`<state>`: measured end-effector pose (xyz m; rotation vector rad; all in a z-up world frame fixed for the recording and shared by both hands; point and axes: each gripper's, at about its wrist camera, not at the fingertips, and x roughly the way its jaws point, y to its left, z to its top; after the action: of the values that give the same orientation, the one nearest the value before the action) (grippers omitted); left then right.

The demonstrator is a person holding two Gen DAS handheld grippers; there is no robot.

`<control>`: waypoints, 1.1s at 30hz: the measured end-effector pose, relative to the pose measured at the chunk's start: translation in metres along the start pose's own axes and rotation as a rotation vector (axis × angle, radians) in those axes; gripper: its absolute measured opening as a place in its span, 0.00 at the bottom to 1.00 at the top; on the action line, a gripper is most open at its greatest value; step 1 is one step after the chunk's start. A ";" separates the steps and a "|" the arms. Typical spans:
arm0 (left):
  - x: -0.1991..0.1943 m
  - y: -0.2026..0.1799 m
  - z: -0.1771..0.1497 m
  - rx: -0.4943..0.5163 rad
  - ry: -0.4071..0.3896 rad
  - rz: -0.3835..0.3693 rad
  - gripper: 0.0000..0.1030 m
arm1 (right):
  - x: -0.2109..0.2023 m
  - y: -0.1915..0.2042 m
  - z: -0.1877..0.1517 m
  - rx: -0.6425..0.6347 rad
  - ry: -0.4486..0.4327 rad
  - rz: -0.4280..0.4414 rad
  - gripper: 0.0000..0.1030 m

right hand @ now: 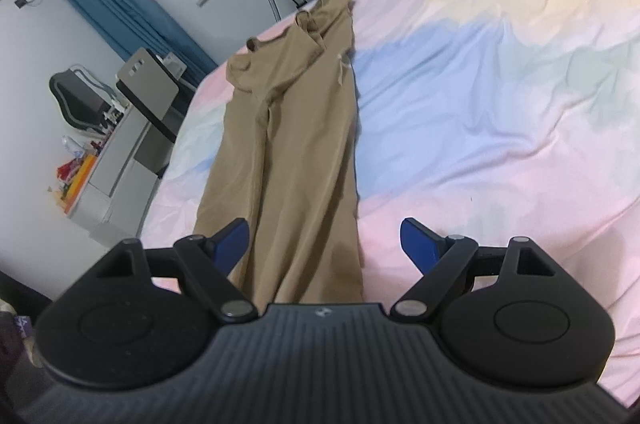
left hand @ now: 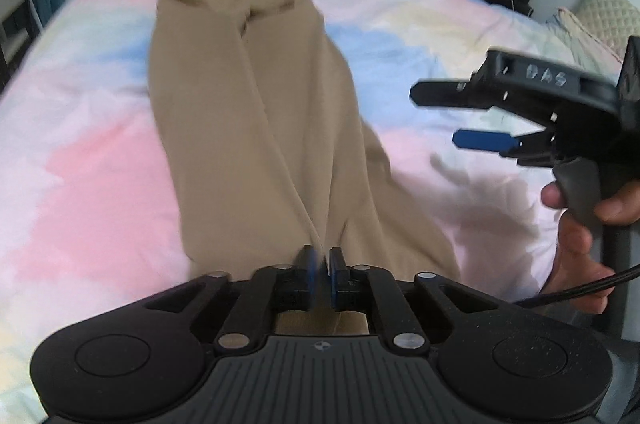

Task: Fold clothes

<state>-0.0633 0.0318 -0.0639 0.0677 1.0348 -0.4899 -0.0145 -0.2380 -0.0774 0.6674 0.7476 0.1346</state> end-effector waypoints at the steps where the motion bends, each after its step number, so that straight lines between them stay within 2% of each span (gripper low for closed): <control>1: 0.004 0.004 -0.002 -0.015 0.019 -0.022 0.19 | 0.002 -0.001 -0.001 0.005 0.014 0.003 0.82; 3: 0.003 0.015 -0.008 -0.050 0.030 -0.079 0.43 | 0.007 -0.005 -0.003 0.037 0.051 0.027 0.82; 4: -0.002 0.022 -0.012 -0.072 0.021 -0.102 0.49 | 0.009 -0.007 -0.004 0.055 0.066 0.041 0.82; 6: -0.012 0.036 -0.016 -0.129 -0.006 -0.145 0.68 | 0.012 -0.010 -0.007 0.086 0.089 0.057 0.82; 8: -0.022 0.054 -0.019 -0.196 -0.045 -0.180 0.72 | 0.013 -0.013 -0.009 0.102 0.104 0.061 0.82; 12: -0.024 0.098 -0.022 -0.408 -0.094 -0.189 0.75 | 0.018 -0.018 -0.013 0.122 0.144 0.076 0.82; 15: -0.008 0.119 -0.022 -0.531 -0.040 -0.173 0.75 | 0.023 -0.025 -0.018 0.154 0.178 0.076 0.82; 16: -0.003 0.123 -0.022 -0.556 -0.022 -0.164 0.74 | 0.025 -0.028 -0.020 0.165 0.189 0.075 0.79; 17: 0.000 0.124 -0.022 -0.565 -0.012 -0.169 0.74 | 0.026 -0.030 -0.022 0.177 0.201 0.074 0.76; 22: 0.006 0.117 -0.023 -0.540 0.027 -0.206 0.74 | 0.030 -0.034 -0.029 0.212 0.242 0.099 0.76; 29: 0.016 0.105 -0.031 -0.523 0.115 -0.303 0.73 | 0.021 -0.029 -0.046 0.272 0.301 0.170 0.76; 31: 0.018 0.103 -0.033 -0.521 0.132 -0.313 0.68 | 0.016 -0.023 -0.052 0.254 0.322 0.185 0.76; 33: 0.020 0.103 -0.037 -0.519 0.139 -0.299 0.54 | 0.013 -0.020 -0.060 0.268 0.348 0.192 0.76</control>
<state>-0.0412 0.1270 -0.1180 -0.5268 1.2888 -0.4762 -0.0475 -0.2182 -0.1297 0.9862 1.0461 0.3363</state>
